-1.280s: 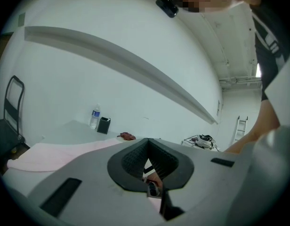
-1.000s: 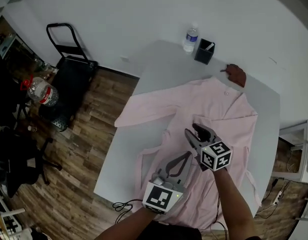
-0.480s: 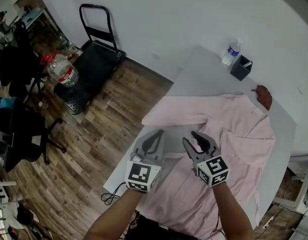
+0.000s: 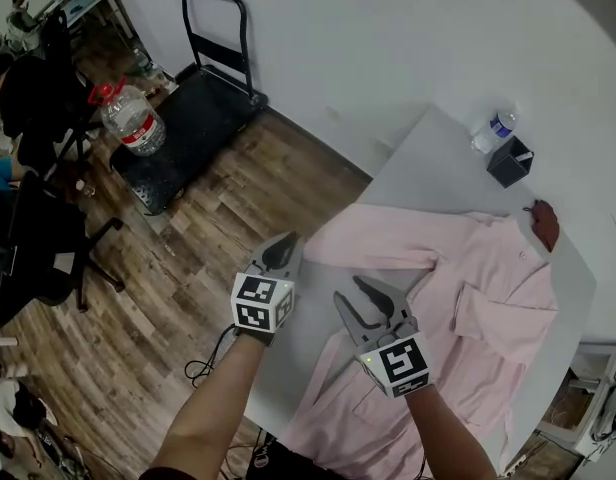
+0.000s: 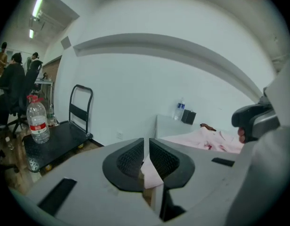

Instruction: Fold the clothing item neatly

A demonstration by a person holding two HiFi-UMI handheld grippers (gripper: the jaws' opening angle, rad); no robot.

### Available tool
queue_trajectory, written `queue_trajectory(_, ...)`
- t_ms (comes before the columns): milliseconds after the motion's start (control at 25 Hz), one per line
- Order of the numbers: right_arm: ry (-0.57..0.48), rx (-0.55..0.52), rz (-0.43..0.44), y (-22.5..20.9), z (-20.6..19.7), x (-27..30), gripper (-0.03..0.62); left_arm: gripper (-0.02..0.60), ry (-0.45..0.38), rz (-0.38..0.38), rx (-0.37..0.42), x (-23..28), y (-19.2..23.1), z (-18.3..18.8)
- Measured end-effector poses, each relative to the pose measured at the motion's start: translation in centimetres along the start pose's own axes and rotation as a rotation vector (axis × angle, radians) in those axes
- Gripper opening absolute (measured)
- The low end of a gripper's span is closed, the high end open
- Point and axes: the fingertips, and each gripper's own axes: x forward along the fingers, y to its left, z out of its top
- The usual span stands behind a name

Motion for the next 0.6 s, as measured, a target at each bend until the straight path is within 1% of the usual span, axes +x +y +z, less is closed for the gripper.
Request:
queue_trajectory(40,0.002,-0.004,0.002,0.0,-0.1,0.1,0.150,0.022,0.015,-0.001,0.011,0.5,0.7,-0.7)
queue_trajectory(120,0.003,0.000,0.005,0.0,-0.3,0.2,0.150,0.038,0.046,0.004,0.081,1.2,2.2,-2.0)
queue_trajectory(280,0.007,0.008,0.010,-0.1,-0.7,0.1,0.150,0.056,0.141,-0.007,0.302,2.0,4.1,-5.2)
queue_trajectory(400,0.005,0.021,0.009,-0.3,-1.1,0.0,0.149,0.077,0.203,-0.048,0.447,2.9,4.1,-7.5)
queue_trajectory(600,0.004,0.054,0.013,-0.1,-1.4,0.0,0.148,0.107,0.278,-0.141,0.625,4.5,3.4,-11.0)
